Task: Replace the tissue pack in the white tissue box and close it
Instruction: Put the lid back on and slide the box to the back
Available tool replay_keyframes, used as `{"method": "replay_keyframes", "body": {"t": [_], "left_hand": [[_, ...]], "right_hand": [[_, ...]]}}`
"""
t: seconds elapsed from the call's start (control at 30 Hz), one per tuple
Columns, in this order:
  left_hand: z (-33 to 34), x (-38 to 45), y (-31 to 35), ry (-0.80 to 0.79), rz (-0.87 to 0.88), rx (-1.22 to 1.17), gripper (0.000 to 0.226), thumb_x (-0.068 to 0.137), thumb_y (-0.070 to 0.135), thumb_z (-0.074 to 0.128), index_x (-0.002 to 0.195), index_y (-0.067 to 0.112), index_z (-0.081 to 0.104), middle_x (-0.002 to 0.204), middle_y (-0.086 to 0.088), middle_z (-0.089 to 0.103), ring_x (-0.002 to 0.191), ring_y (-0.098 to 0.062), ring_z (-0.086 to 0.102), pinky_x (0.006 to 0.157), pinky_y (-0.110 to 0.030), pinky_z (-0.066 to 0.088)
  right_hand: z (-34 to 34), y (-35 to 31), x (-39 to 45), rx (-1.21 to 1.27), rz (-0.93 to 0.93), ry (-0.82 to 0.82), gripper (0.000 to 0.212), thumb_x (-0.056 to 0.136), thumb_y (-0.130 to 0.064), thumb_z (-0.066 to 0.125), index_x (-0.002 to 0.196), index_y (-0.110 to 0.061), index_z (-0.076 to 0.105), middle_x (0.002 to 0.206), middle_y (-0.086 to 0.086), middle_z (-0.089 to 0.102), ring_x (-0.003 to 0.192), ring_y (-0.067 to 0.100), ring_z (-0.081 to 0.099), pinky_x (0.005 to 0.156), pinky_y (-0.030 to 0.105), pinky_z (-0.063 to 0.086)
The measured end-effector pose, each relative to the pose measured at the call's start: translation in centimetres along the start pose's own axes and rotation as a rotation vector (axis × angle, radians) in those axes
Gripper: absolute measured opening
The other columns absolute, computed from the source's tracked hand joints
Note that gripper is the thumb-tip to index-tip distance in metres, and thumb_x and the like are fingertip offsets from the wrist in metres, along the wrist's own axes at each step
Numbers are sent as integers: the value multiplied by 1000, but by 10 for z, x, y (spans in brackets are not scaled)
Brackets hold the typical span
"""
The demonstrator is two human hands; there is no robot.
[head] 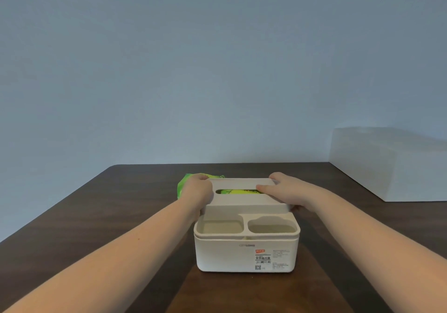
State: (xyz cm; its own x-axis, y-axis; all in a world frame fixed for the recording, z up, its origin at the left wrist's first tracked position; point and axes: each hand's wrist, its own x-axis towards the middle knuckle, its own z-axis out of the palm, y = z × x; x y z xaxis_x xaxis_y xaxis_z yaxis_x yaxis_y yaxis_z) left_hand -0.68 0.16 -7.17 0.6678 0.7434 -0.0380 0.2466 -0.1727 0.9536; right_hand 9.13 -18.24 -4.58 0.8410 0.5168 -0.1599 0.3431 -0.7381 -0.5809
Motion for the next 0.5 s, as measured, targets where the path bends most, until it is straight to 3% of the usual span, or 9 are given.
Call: {"method": "replay_keyframes", "body": {"t": [0.13,0.2,0.27,0.4,0.5], "left_hand": [[2,5,-1,0,-4,40,40,83,-2,35,66,26,58,72,-1,57,64,-24,45,38,-18,31],[2,5,0,-5,-2,74,40,84,-2,34,69,26,58,79,-3,58,68,-24,48,47,-24,34],[1,3,2,-14,1,109,40,84,-3,33,81,26,60,83,-7,58,71,-26,47,50,-27,33],[-1,1,5,-32,37,148,48,86,-1,32,109,25,65,88,-10,62,74,-27,49,52,-26,35],[-3,-3,8,-66,46,206,51,92,2,31,135,17,55,97,-12,64,70,-25,53,55,-25,38]], "right_hand": [[-1,3,4,-21,22,-61,74,86,-65,45,148,-29,25,128,4,52,93,22,58,68,31,46],[-1,4,4,-11,30,-73,74,86,-66,45,148,-30,23,128,4,52,96,24,59,76,34,50],[-1,4,4,-1,27,-72,74,87,-65,44,148,-29,23,134,5,50,103,26,57,85,37,50],[1,4,2,24,28,-62,72,88,-65,44,147,-30,23,132,5,50,101,24,56,72,34,48],[3,2,-4,37,24,-19,72,90,-62,42,150,-28,22,144,7,45,110,27,53,80,36,48]]}}
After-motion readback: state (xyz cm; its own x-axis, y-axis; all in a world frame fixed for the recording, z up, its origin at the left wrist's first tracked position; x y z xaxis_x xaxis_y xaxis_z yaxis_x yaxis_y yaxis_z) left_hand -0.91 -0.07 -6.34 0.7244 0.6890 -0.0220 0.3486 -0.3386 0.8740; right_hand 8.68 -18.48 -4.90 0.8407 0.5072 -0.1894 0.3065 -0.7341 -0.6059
